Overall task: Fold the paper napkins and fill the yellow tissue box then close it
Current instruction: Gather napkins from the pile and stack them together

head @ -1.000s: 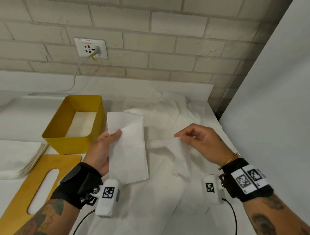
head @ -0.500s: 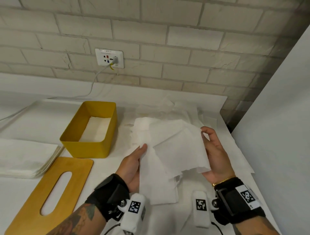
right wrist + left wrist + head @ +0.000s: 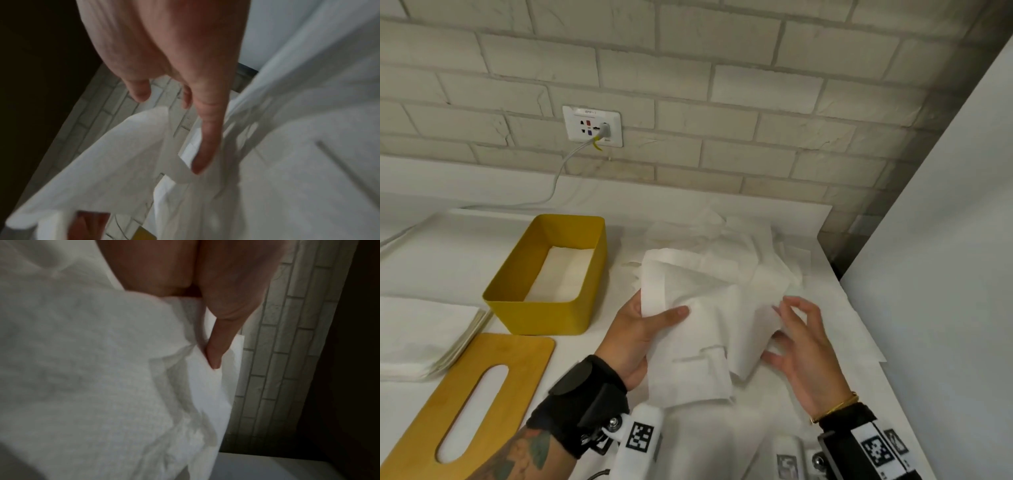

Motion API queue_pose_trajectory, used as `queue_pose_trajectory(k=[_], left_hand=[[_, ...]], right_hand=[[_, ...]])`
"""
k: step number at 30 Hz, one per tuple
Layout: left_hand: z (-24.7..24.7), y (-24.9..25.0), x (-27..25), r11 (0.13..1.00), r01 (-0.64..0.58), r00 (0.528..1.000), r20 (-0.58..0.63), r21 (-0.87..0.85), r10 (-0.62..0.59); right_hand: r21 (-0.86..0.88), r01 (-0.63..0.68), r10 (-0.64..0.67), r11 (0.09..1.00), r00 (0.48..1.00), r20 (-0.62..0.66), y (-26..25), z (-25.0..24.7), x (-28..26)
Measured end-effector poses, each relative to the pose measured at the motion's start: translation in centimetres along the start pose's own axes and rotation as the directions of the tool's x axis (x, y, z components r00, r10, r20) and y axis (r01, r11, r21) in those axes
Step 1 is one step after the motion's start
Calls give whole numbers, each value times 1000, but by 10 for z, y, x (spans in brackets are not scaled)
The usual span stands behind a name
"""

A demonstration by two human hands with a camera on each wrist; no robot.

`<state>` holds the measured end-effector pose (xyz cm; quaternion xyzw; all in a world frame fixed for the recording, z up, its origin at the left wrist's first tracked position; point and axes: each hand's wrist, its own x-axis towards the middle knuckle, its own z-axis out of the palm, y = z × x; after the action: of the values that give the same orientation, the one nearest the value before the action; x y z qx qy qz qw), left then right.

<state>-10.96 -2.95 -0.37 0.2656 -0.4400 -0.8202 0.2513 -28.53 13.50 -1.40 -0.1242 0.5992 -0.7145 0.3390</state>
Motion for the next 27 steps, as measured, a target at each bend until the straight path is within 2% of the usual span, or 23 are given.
queue_pose_trajectory(k=[2,4,5,9,11,14,19,21,24,27], left_hand=[[-2,4,0,1000,-18,1000,22,-24,19],[-4,7,0,999,-25,998,63,-47,28],[-5,9,-1,998,-26,997,73,-53,30],[-9,15,-1,998,-66,995,68,-24,67],[-13,17,-1,995,-94,995,46,14,93],[-21,17,0,992,-122,992,17,40,122],[-28,15,1,976,-165,985,-22,141,169],[-28,14,0,968,-168,984,-29,185,176],[-27,12,-1,960,-160,984,-34,228,173],[-28,11,-1,959,-155,984,-45,235,170]], right_hand=[[105,-238,231,966,970,73,1,-1,-1],[96,-354,324,930,916,237,3,0,-3],[101,-360,319,927,903,286,3,2,-4],[203,-80,39,976,979,199,-6,8,3],[191,11,-51,982,977,205,-12,7,4],[151,49,-85,987,965,249,-15,3,4],[181,107,-137,978,977,164,-20,-3,5],[156,130,-162,979,964,210,-21,-5,5],[61,151,-162,987,953,254,-24,-2,2],[-48,235,-221,971,955,200,-26,-1,1]])
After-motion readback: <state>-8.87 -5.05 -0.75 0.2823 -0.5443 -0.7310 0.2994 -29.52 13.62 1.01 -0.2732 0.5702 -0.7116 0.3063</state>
